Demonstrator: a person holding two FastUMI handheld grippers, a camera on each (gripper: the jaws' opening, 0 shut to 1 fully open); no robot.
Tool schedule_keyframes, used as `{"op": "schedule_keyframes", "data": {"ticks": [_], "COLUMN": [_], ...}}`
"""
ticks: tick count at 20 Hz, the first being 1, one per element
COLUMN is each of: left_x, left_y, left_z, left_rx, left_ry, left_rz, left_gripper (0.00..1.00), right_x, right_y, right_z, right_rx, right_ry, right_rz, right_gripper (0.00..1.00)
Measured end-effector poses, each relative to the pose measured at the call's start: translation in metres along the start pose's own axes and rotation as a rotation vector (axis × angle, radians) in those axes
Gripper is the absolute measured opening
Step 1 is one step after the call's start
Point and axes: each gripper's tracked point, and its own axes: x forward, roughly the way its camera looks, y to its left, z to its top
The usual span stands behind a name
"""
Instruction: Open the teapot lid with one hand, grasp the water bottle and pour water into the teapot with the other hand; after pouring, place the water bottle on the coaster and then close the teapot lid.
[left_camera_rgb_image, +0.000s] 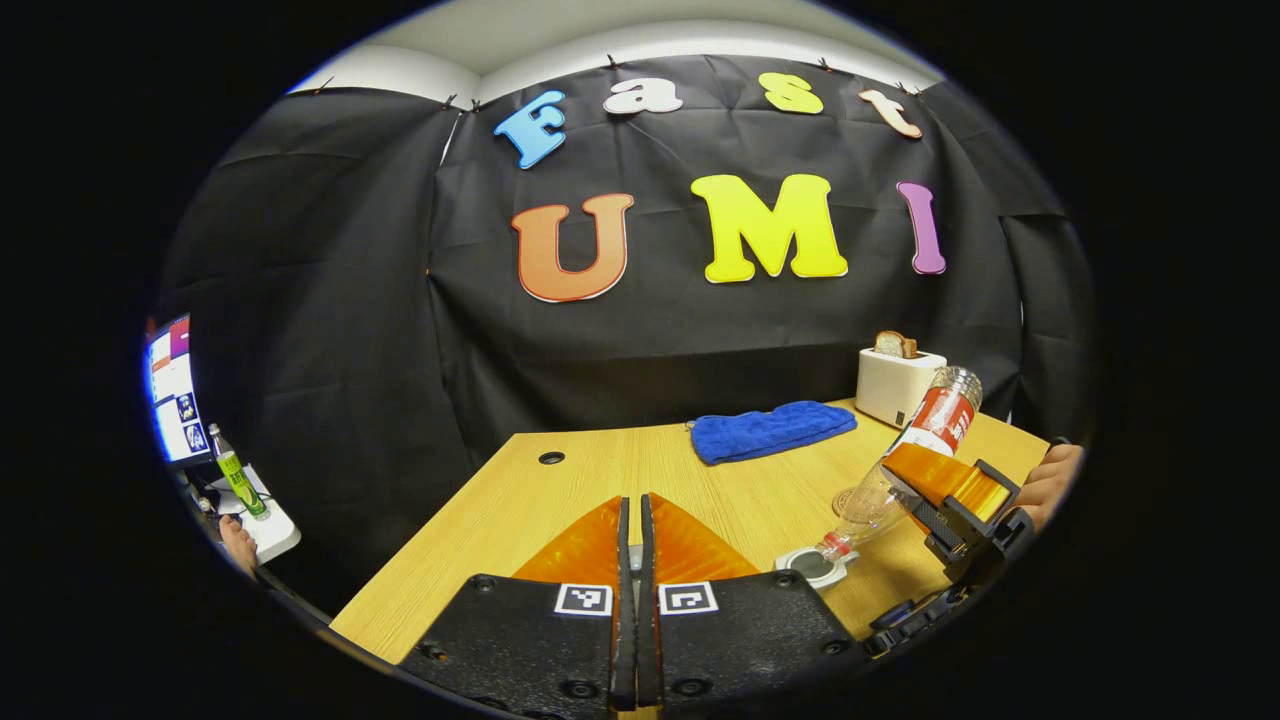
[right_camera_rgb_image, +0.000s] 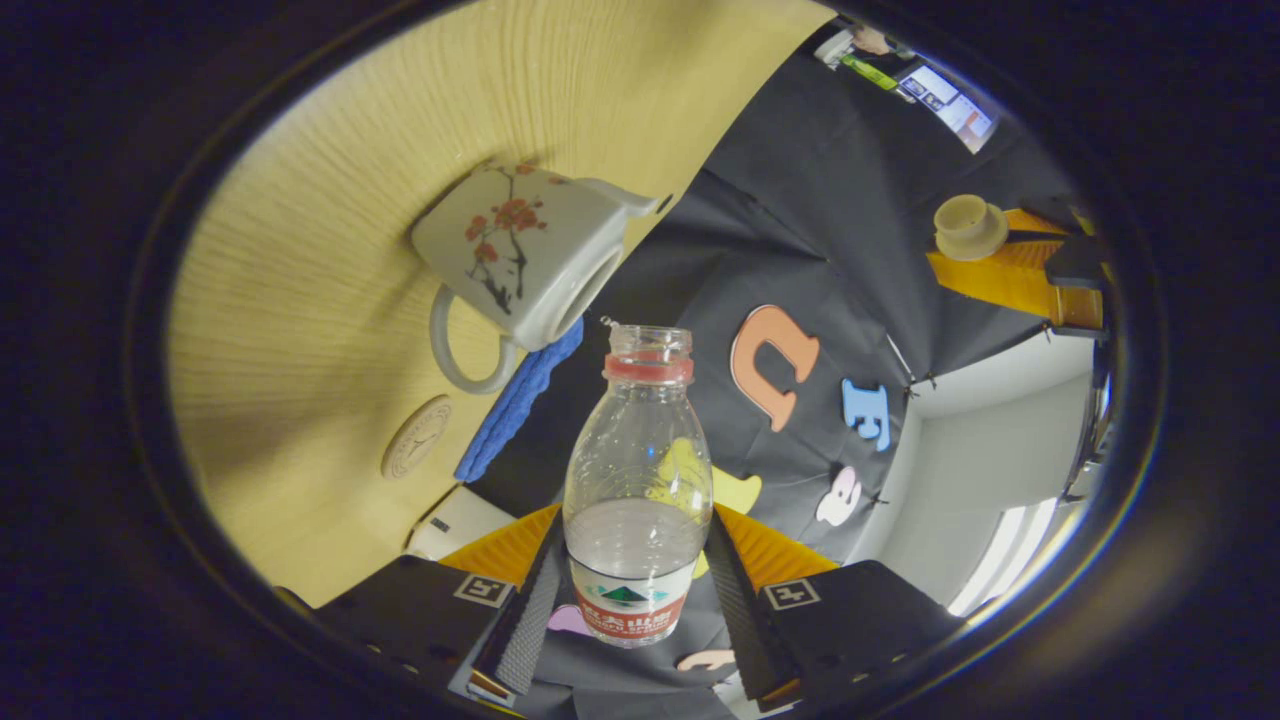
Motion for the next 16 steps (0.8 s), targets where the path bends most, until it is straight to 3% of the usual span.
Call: {"op": "schedule_keyframes", "data": {"ticks": [16], "left_x": [0.0], "left_y": [0.001], "left_z": [-0.003], "left_rx": [0.01], "left_ry": [0.008], "left_rz": [0.006], "left_gripper": [0.04], "right_x": [0.002], "right_y": [-0.015], "right_z": [-0.001], "right_rx": [0.006], "right_ry": [0.004], "right_rz": [-0.047], "right_gripper": [0.77]}}
